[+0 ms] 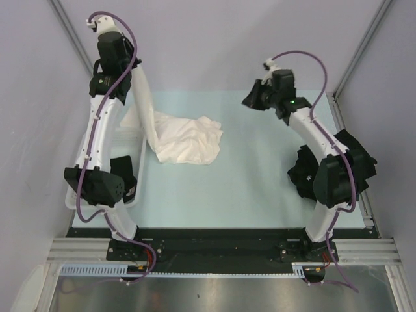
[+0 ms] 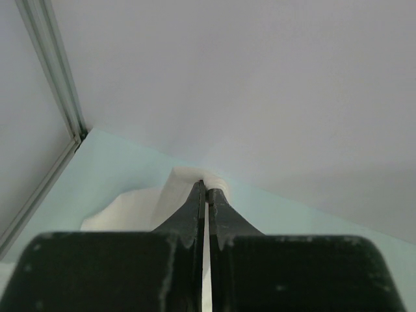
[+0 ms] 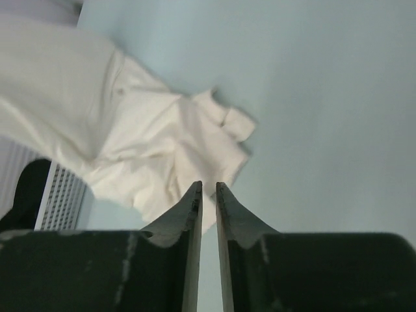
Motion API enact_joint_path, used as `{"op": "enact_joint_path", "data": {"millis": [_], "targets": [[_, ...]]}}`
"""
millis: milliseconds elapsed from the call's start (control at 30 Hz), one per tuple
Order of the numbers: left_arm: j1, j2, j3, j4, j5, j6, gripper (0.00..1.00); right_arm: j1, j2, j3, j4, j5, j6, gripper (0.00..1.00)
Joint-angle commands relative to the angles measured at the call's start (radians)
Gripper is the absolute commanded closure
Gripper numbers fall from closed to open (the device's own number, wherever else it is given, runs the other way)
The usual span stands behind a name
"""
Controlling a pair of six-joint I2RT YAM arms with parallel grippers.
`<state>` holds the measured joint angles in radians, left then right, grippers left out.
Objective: Fold and stack the t-shirts
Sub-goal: Flatten out the tshirt
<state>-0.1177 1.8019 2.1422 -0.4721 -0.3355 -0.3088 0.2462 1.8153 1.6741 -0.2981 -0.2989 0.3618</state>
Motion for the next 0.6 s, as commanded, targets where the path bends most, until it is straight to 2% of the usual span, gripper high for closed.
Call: {"op": "enact_joint_path", "data": {"millis": [0, 67, 233, 567], "targets": [[-0.008, -0.123, -0.103, 0.039, 0.013, 0.016, 1.0, 0.131, -0.105, -0.051, 0.031, 0.004, -0.04, 0.8], [-0.01, -0.147, -0.155, 0.044, 0.015, 0.025, 1.0, 0.175, -0.1, -0.062, -0.007, 0.003, -0.047, 0.76], [-0.01, -0.203, -0.225, 0.059, 0.01, 0.046, 1.0, 0.327, -0.094, -0.114, -0.03, 0.035, -0.078, 0.74], [-0.01, -0.26, -0.284, 0.066, 0.007, 0.068, 1.0, 0.556, -0.013, -0.2, 0.043, 0.096, -0.141, 0.71]]}}
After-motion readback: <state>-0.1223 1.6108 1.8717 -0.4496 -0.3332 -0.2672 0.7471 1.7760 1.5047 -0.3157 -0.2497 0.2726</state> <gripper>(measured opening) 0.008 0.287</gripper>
